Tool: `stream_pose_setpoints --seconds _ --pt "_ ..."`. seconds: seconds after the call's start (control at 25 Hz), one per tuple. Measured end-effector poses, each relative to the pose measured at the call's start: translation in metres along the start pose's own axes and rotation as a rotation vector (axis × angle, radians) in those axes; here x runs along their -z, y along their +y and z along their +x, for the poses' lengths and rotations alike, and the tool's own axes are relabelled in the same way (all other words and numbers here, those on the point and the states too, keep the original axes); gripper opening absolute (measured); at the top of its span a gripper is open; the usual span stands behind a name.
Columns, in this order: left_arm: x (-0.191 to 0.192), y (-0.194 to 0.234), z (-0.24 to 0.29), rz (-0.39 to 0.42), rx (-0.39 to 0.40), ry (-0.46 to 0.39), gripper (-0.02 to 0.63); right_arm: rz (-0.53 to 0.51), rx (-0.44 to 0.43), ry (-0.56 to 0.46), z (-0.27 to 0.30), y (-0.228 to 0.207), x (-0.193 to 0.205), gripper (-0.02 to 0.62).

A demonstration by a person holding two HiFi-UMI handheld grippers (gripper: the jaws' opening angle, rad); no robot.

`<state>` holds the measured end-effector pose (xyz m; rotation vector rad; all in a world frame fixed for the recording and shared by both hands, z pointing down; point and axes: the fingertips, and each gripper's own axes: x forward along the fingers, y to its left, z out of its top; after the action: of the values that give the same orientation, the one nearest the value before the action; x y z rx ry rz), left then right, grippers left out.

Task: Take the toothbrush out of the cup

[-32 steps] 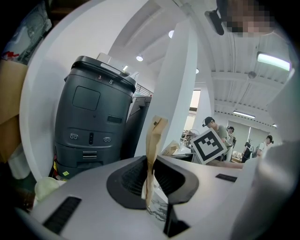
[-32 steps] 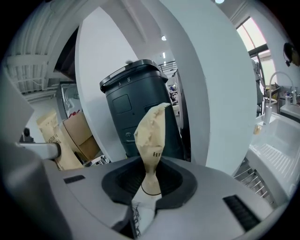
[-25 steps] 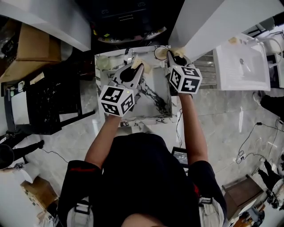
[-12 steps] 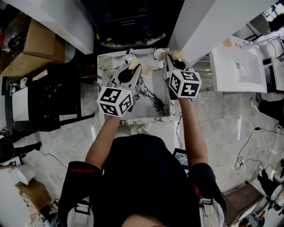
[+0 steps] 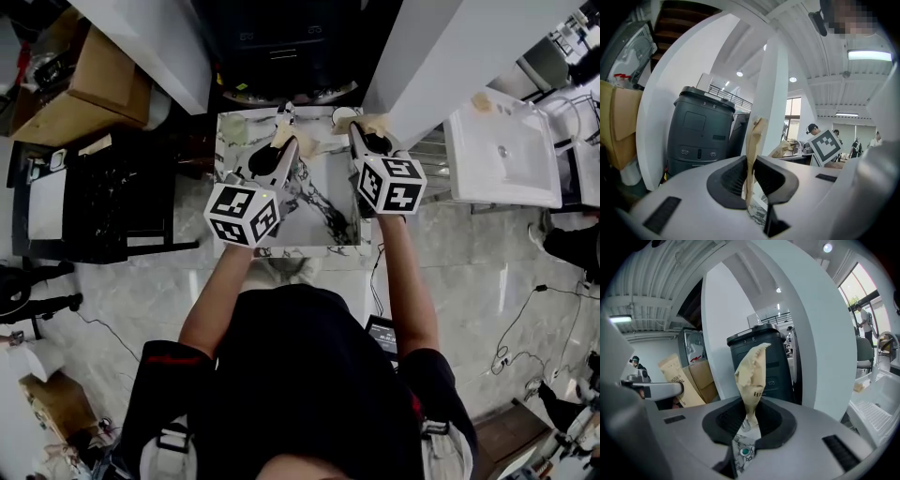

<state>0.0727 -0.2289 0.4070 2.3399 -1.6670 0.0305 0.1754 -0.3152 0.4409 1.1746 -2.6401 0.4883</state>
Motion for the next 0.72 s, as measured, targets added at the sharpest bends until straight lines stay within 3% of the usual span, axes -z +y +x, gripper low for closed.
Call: stream_pose_setpoints --seconds 0.72 --pt "-0.025 0.02 -0.06 0.02 -0.007 -0.053 0.054 -0.047 -0.09 -0.036 -0.016 0.081 -0.015 0.077"
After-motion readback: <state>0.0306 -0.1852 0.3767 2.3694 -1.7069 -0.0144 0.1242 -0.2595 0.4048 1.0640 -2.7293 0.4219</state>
